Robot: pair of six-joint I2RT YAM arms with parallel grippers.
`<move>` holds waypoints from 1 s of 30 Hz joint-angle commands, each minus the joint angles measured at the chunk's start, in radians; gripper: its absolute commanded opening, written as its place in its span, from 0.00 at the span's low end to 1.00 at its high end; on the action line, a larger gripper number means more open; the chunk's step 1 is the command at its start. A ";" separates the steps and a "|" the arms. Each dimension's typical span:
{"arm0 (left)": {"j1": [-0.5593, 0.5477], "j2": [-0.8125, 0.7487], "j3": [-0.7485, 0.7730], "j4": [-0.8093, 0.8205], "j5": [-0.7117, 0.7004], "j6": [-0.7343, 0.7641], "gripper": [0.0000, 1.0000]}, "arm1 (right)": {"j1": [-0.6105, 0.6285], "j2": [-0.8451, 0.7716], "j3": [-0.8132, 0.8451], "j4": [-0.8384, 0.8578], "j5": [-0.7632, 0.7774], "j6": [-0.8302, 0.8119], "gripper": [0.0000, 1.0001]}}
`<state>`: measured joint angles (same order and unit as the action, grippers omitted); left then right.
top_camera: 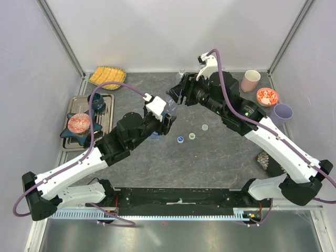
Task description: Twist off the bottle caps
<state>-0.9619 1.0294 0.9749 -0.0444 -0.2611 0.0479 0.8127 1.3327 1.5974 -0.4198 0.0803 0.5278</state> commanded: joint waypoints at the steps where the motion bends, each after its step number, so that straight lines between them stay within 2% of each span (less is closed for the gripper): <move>1: -0.006 -0.012 0.001 0.040 -0.023 0.038 0.46 | 0.005 -0.015 -0.007 0.027 -0.001 0.003 0.61; 4: -0.006 -0.015 0.001 0.040 -0.021 0.038 0.46 | 0.003 -0.018 -0.011 0.029 0.003 0.001 0.56; 6: -0.008 -0.017 -0.002 0.040 -0.021 0.038 0.46 | 0.005 -0.021 -0.013 0.029 -0.002 -0.002 0.44; 7: -0.006 -0.019 -0.002 0.040 -0.021 0.040 0.46 | 0.005 -0.023 -0.017 0.030 -0.004 -0.002 0.38; 8: -0.006 -0.022 -0.002 0.041 -0.021 0.037 0.46 | 0.005 -0.023 -0.020 0.030 -0.007 -0.002 0.23; 10: -0.006 -0.023 -0.002 0.041 -0.021 0.038 0.46 | 0.005 -0.027 -0.030 0.029 -0.022 -0.008 0.05; 12: -0.006 -0.032 -0.004 0.041 -0.014 0.040 0.46 | 0.005 -0.030 -0.040 0.032 -0.063 -0.020 0.00; 16: -0.005 -0.058 -0.007 0.066 0.052 0.038 0.45 | 0.005 -0.059 -0.074 0.062 -0.140 -0.077 0.00; 19: 0.005 -0.094 0.002 0.051 0.218 0.026 0.45 | 0.005 -0.104 -0.091 0.110 -0.273 -0.132 0.00; 20: 0.023 -0.100 0.011 0.025 0.370 0.020 0.45 | 0.002 -0.113 -0.087 0.115 -0.316 -0.176 0.00; 22: 0.048 -0.112 0.045 -0.023 0.546 -0.012 0.44 | 0.002 -0.136 -0.071 0.118 -0.452 -0.216 0.00; 23: 0.081 -0.114 0.066 -0.032 0.747 -0.028 0.44 | 0.003 -0.151 -0.070 0.118 -0.508 -0.250 0.00; 25: 0.118 -0.109 0.083 -0.020 0.950 -0.114 0.45 | 0.003 -0.168 -0.068 0.121 -0.606 -0.281 0.00; 26: 0.150 -0.101 0.099 -0.009 1.128 -0.147 0.45 | 0.003 -0.190 -0.074 0.125 -0.696 -0.299 0.00; 28: 0.175 -0.077 0.108 0.032 1.273 -0.253 0.45 | 0.003 -0.217 -0.111 0.170 -0.785 -0.307 0.00; 29: 0.192 -0.069 0.107 0.101 1.397 -0.291 0.45 | 0.003 -0.243 -0.126 0.186 -0.841 -0.305 0.00; 30: 0.198 -0.062 0.107 0.130 1.446 -0.362 0.45 | 0.003 -0.254 -0.145 0.208 -0.875 -0.310 0.00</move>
<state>-0.7959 0.9367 1.0332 -0.0792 0.6327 -0.0845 0.8078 1.1236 1.5055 -0.2913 -0.4953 0.2787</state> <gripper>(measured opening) 0.626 0.394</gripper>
